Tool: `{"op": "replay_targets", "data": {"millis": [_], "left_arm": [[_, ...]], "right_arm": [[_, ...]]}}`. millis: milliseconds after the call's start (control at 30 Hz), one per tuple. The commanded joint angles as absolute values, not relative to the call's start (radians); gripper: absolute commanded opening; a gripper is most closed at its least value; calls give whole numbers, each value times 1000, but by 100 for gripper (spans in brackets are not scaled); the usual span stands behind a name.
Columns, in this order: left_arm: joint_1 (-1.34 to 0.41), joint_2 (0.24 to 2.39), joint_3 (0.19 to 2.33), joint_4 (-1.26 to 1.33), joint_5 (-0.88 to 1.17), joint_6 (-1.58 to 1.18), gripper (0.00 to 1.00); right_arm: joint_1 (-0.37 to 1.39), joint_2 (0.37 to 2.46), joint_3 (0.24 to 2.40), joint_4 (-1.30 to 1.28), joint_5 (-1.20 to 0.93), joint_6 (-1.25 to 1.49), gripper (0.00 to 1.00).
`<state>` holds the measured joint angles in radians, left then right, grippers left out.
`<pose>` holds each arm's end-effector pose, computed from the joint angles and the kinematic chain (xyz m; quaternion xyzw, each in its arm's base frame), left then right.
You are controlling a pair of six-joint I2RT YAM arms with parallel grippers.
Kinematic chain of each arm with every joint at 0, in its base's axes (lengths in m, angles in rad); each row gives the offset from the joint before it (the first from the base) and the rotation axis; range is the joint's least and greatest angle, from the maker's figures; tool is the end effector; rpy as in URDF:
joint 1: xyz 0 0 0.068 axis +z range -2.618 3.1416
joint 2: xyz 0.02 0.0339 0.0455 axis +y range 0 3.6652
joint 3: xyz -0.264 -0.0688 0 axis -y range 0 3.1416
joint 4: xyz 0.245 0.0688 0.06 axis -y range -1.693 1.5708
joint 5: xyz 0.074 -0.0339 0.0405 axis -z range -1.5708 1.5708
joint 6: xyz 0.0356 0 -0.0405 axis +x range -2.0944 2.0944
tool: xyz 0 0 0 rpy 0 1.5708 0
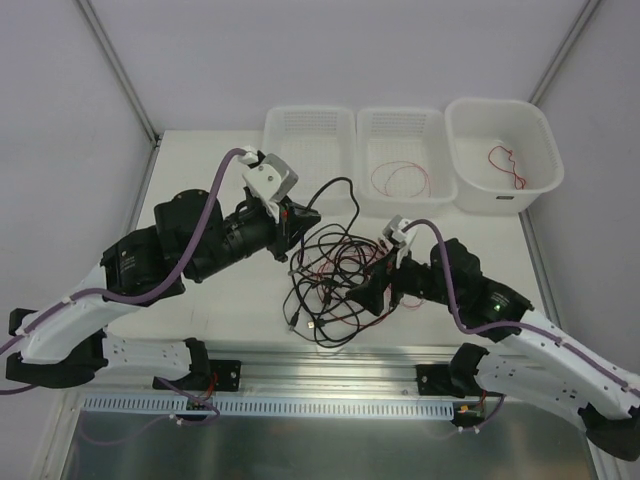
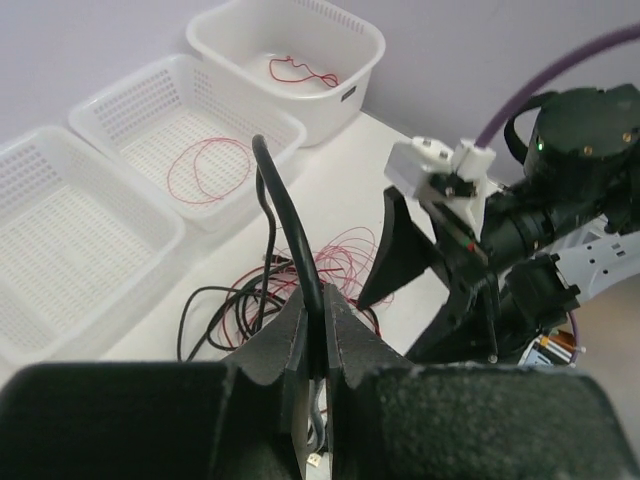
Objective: Untangle the cables
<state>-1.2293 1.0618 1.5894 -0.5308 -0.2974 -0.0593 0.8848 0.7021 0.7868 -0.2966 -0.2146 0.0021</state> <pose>0.0704 -0.1669 0.5189 0.2996 0.6417 -0.3355 0.6212 0.0979 0.1316 0.3416 -0.3912 0.6706 0.3433 0.5286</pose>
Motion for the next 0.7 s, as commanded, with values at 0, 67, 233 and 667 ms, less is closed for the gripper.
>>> {"op": "replay_targets", "data": {"millis": [0,67,233,667], "left_arm": [[-1229,1095,1692,-505,-371,-38,0],[-1229,1121,1748,-509,-376,-17,0],[-1230,1198,2020,-593,-408,54,0],[-1230,1206,1839,-612,-417,-32,1]], "right_arm": [[974,768,798,-109,-253,-46,80],[997,817,804,-84,-239,-55,80],[1022,885,801,-41,-120,-46,79],[1075,986,716,29,89,37,72]]}}
